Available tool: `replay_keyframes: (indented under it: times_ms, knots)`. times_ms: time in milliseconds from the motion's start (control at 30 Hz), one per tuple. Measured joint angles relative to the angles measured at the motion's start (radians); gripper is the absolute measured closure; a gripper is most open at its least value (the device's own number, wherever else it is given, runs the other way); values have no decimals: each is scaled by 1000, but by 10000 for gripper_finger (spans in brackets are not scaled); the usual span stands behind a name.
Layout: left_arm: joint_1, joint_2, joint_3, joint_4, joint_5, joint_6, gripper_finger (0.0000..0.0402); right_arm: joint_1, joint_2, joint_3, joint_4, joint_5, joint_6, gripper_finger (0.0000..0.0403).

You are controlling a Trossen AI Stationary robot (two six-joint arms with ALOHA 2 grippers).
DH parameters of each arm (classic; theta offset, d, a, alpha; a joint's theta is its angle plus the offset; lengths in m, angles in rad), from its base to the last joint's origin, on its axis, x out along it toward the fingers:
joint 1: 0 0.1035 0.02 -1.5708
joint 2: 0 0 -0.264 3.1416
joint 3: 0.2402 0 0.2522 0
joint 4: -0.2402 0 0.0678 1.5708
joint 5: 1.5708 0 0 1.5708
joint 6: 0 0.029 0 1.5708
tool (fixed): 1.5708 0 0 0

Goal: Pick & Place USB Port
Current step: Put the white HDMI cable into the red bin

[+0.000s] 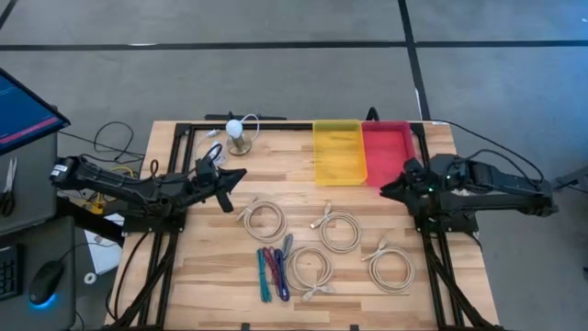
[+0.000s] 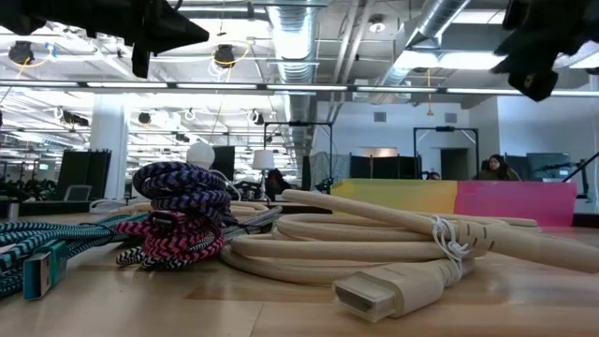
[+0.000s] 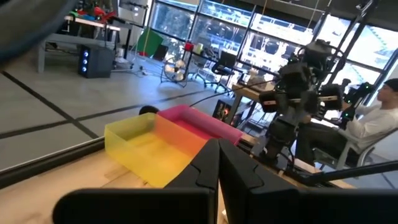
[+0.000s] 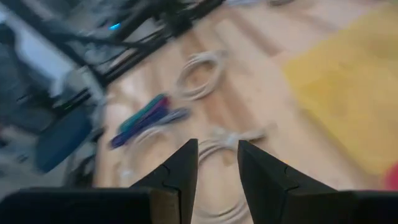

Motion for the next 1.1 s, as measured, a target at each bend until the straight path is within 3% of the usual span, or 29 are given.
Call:
replay_keyframes:
  times_ms: [200, 467, 567, 767, 933, 1100]
  knots:
    - [0, 0, 0, 0, 0, -1, 396, 0, 33, 66, -194, -173, 44, 296]
    - [0, 0, 0, 0, 0, -1, 396, 76, 147, 127, -349, -266, 100, 296]
    - [-1, 0, 0, 0, 0, -1, 396, 134, 196, 141, -348, -232, 127, 296]
    - [-2, 0, 0, 0, 6, -5, 396, 301, 288, 158, -345, -43, 189, 296]
    - [-2, 0, 0, 0, 38, -5, 396, 491, 323, 158, -345, 114, 295, 296]
    - [-2, 0, 0, -1, 57, -28, 396, 696, 346, 158, -346, 197, 459, 296]
